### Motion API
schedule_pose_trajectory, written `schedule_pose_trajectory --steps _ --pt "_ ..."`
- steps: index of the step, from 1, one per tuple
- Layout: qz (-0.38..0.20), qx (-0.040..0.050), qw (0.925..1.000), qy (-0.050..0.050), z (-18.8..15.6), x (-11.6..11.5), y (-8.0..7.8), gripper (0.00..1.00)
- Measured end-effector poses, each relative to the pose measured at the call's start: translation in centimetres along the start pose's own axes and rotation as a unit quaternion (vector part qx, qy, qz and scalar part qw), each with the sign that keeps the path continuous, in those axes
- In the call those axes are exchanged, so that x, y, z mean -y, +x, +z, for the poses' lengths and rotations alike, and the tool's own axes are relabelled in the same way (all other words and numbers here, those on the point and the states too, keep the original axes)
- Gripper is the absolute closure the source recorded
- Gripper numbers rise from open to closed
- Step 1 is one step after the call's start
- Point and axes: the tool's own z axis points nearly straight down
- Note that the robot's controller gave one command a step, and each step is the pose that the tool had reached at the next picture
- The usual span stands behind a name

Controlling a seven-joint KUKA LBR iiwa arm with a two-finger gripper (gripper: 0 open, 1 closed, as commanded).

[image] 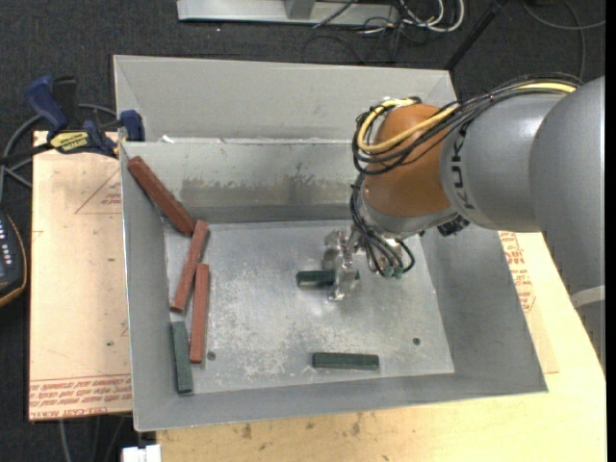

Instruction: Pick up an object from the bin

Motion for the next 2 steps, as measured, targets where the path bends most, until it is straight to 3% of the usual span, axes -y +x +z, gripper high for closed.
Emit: schedule_pose_trajectory --steps 1,2 --pt "-0.017 0.0037 0.9998 0.000 -11.1 -1.9 2.0 1.00" --pt "-0.013 0.0051 0.9999 0.000 -18.5 -1.9 0.7 1.00"
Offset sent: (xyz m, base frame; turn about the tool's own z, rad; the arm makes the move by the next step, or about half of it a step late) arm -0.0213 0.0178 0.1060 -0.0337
